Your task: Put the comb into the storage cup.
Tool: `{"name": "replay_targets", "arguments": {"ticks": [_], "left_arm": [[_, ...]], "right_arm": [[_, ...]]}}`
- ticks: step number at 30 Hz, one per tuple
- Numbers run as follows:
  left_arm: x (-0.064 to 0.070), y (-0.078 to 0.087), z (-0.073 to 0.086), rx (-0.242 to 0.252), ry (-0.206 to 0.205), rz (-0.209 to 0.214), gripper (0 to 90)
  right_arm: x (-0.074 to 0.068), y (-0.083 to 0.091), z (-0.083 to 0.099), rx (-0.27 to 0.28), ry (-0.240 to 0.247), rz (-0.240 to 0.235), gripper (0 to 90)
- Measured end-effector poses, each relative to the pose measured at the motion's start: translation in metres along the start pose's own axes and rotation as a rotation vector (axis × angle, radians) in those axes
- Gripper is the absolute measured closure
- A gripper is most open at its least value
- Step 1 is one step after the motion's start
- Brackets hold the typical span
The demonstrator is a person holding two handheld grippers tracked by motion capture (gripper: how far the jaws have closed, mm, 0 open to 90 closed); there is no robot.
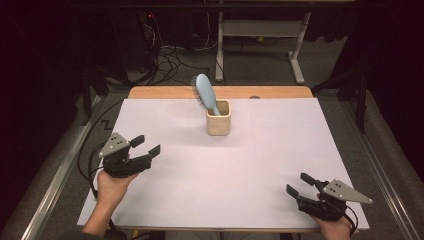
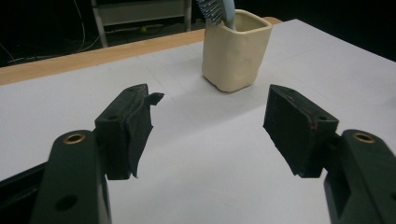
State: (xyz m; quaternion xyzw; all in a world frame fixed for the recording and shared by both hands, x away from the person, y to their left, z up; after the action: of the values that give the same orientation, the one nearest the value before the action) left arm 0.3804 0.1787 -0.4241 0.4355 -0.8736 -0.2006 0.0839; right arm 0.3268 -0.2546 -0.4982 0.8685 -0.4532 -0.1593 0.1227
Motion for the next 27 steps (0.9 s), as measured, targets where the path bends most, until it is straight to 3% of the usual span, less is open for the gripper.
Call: {"name": "replay_targets", "arguments": {"ticks": [27], "left_arm": [[0.004, 0.010, 0.014, 0.002, 0.026, 0.007, 32.7]], "right_arm": [[0.001, 0.001, 0.000, 0.005, -0.011, -0.002, 32.2]]}}
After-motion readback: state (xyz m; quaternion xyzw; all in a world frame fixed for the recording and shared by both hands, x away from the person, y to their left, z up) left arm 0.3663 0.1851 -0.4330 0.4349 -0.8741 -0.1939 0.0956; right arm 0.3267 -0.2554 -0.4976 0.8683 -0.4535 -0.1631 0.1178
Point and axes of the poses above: each handheld gripper's, and its own axes: y roughly backward along the jaws, z roughly out of its underside, x roughly to its right, the point moved 10 cm from there along -y, roughly forward along the jaws, and after that the axes turned 7 degrees about -y, right-handed, at the moved point
